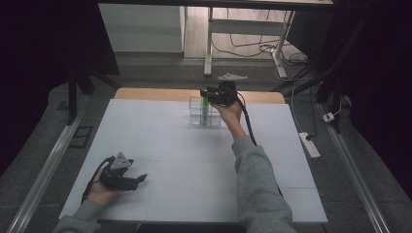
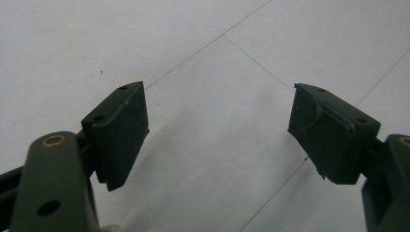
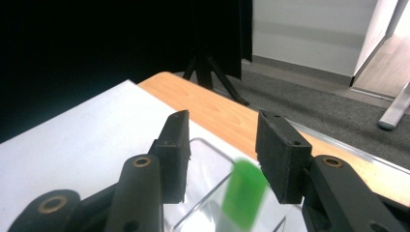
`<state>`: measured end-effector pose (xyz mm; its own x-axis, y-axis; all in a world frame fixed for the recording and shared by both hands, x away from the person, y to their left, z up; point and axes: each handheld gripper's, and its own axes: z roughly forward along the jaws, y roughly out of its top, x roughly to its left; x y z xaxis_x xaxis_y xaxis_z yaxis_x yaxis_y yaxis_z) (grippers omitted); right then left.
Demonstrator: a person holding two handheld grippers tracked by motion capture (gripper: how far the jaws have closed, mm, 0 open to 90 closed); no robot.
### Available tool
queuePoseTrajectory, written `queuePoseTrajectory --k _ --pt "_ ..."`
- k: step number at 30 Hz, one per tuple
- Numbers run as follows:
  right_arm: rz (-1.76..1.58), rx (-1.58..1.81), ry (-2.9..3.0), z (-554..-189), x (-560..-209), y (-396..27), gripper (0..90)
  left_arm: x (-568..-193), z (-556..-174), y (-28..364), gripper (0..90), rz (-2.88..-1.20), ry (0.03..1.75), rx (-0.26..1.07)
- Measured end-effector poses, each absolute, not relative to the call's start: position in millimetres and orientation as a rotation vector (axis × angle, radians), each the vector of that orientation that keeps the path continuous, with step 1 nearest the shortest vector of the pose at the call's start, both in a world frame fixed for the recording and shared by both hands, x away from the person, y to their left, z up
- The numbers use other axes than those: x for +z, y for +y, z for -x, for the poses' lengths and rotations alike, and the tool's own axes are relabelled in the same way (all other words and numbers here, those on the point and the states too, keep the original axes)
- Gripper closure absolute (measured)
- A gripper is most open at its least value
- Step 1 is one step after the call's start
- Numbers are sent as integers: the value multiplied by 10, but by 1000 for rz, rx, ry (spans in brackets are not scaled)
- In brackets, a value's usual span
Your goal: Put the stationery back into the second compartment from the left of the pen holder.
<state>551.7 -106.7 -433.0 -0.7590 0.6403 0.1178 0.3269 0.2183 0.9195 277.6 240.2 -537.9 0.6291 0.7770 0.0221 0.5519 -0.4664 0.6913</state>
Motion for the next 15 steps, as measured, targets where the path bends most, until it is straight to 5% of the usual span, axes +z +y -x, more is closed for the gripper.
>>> queuePoseTrajectory --k 15 --pt "-841 1500 2284 -5085 -4273 -1351 540 -5358 -2819 2388 221 -2172 1038 446"
